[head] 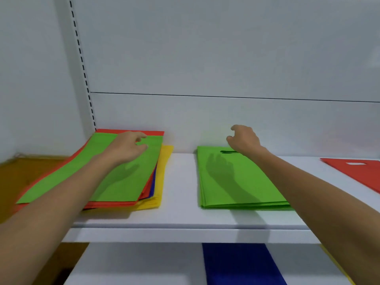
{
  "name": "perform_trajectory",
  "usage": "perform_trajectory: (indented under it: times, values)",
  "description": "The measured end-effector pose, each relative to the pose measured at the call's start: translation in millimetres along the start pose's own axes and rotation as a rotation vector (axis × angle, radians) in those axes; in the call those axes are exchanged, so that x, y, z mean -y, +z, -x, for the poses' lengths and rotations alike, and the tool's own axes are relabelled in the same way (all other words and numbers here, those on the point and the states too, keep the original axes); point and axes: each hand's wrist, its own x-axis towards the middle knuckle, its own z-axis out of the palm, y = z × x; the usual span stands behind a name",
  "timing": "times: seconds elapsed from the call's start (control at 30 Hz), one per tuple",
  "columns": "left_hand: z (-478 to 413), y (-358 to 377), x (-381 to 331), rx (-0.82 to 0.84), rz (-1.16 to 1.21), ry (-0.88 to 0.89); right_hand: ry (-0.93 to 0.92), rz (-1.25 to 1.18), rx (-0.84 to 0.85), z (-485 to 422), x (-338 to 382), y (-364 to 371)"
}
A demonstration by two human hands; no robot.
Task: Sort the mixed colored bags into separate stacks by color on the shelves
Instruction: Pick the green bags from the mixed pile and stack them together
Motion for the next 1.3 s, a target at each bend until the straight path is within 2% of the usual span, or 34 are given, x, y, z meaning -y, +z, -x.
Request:
perform_trajectory:
  times: [0.23,0.43,0.53,0.77,0.93,1.07,1.2,1.3]
  values:
    - [17,-55,102,-0.008,-0.086,-0.090,-0.062,-0.085,0.067,14,111,46]
    - [29,-57,170,0.088,-0.197,-0.200,-0.047,-0.072,0.261,35,163,93]
    - [32,-55,192,0.065,-0.127,-0.224,-0.023,-0.047,0.305,47,179,113]
    - [30,-53,201,-0.035,0.000,-0.257,0.028,-0.096,0.077,67,194,132]
    - [33,-49,201,-0.128,0.099,-0.236,-0.008,0.045,-0.108,70,197,134]
    - [35,-50,204,-0.132,0.033,-0.163,-0.014,0.076,-0.159,69,194,134]
    - [33,-51,200,-0.203,0.035,-0.031,-0.128,0.150,-0.203,68,194,128]
    - [31,-53,194,-0.229,-0.018,-0.006,-0.183,0.234,-0.224,61,191,121]
